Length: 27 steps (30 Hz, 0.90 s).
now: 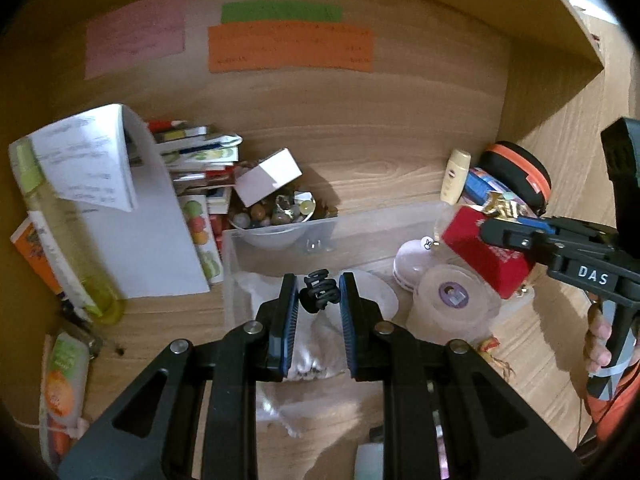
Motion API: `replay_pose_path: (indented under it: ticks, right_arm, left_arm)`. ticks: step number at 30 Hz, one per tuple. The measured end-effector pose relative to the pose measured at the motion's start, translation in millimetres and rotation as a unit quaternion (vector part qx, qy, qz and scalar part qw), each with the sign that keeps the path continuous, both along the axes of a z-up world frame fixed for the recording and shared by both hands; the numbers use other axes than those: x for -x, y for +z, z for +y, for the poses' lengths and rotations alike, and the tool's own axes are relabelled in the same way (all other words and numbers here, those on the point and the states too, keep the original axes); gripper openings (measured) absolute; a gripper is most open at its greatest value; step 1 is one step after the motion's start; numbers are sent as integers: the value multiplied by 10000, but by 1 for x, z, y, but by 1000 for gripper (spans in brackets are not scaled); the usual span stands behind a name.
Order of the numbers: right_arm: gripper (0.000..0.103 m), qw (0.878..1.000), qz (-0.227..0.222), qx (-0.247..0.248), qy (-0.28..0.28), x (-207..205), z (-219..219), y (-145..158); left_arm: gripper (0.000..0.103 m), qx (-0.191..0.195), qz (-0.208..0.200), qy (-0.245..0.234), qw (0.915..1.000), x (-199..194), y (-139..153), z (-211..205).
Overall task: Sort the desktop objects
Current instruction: 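Carry the clip and the pouch over the bin, opening the left gripper to drop the clip, then open the right gripper to release the red-gold pouch into the bin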
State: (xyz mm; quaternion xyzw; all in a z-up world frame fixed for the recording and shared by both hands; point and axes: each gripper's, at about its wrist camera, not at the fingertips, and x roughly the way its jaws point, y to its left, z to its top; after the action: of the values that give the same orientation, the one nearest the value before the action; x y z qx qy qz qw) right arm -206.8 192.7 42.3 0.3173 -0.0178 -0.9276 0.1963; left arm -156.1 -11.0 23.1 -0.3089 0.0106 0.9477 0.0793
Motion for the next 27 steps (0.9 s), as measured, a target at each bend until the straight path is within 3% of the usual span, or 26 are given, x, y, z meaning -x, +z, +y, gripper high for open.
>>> replay_pose_path:
  ticks: [11,20,24,27]
  right_arm:
    - [25,9991,-314,-278,-15,30,-15,-29]
    - [29,9988,-248,-410,-33,29,-17,-35]
    - [33,9985,-179,-515,-74,28,-20,-35]
    - [45,9976,-103,-656,-203,28,-20,-36]
  left_arm:
    - [20,-90,-604,-186,9980,33,-31,3]
    - [20,-19,-558,-220,9982,27,-32,5]
    - [24,1,-540,-231,9983,27,-31,5]
    - [33,-3,-493,-240,9985,25,-30,5]
